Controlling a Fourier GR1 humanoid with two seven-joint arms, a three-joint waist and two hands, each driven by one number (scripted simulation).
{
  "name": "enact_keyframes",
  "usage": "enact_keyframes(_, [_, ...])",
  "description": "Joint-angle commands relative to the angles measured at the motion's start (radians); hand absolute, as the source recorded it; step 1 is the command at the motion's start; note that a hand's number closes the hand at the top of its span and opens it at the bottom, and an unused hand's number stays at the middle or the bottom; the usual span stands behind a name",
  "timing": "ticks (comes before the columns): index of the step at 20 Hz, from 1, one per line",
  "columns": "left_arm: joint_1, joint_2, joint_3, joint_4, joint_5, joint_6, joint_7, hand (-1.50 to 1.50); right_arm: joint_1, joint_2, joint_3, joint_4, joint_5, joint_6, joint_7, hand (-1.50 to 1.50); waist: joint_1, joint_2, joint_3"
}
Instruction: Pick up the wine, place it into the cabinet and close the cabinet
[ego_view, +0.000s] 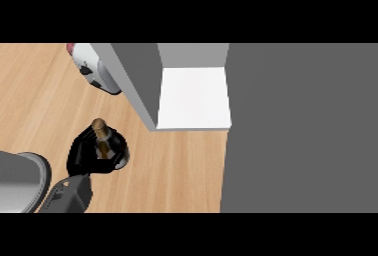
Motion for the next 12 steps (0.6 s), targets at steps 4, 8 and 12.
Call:
enact_keyframes(4, [0.086,-0.016,-0.038,-0.086,-0.032,0.036,-0.029,1.50,0.053,-0.017,-0.062,-0.151,-0.132,0.013,0.053,-1.50,0.010,-0.002,0.001])
enact_keyframes(8, [0.280,-0.054,-0.092,-0.327,-0.029,0.030,-0.023,1.50,0.010,-0.004,-0.049,-0.078,-0.090,0.007,0.020,-1.50,0.022,-0.004,0.001])
enact_keyframes(12, [0.351,0.017,-0.083,-0.535,-0.017,0.037,0.053,1.50,0.058,0.007,-0.040,-0.132,-0.095,0.004,0.051,-1.50,0.022,-0.006,0.002])
